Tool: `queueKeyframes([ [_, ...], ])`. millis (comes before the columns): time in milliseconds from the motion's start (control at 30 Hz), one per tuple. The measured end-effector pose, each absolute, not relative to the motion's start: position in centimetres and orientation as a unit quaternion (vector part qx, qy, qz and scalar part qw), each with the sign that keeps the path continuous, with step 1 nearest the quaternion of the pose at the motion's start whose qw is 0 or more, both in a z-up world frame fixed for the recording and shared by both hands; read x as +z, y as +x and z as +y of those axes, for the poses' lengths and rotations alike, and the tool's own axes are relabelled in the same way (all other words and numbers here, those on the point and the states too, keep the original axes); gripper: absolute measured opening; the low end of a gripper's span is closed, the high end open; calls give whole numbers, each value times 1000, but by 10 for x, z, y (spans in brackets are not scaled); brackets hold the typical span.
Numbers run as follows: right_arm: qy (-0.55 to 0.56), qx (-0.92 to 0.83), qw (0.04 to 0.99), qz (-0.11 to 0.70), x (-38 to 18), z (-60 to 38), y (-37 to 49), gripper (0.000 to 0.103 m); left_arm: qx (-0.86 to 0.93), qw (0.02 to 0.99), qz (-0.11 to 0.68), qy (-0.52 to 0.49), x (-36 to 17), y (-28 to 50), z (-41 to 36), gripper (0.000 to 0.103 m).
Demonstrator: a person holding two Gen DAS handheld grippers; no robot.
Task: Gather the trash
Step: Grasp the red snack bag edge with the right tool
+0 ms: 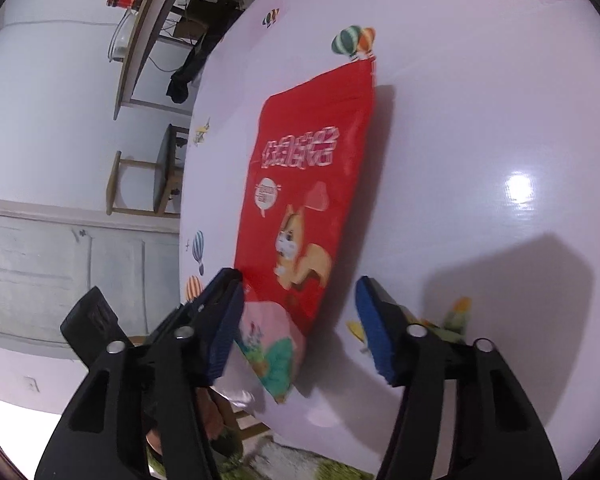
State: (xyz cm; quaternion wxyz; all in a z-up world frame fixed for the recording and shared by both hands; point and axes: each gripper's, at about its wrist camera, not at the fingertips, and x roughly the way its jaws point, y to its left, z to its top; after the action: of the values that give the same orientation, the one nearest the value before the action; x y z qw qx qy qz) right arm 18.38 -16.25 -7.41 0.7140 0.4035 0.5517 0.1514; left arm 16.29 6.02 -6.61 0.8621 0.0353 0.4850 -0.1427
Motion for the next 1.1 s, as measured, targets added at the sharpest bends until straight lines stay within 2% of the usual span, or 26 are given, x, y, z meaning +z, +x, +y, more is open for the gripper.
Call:
queueKeyframes([
  [100, 407, 148, 713, 551, -77, -155, 184, 39, -146, 861, 486, 29, -66, 163, 63, 8],
  [200, 399, 138, 716, 556, -79, -149, 183, 15, -152, 858, 490, 20, -65, 164, 65, 8],
  [300, 392, 138, 718, 558, -79, -153, 181, 6, -169, 851, 497, -9, -63, 162, 72, 8],
  [467, 366, 139, 723, 570, -73, -163, 174, 5, -169, 850, 498, -10, -56, 153, 74, 9],
  [700, 326, 152, 726, 586, -62, -177, 158, 5, -192, 842, 503, 35, -53, 132, 43, 20],
  [1100, 315, 149, 732, 586, -61, -186, 147, 5, -196, 832, 515, 68, -62, 122, 21, 21],
])
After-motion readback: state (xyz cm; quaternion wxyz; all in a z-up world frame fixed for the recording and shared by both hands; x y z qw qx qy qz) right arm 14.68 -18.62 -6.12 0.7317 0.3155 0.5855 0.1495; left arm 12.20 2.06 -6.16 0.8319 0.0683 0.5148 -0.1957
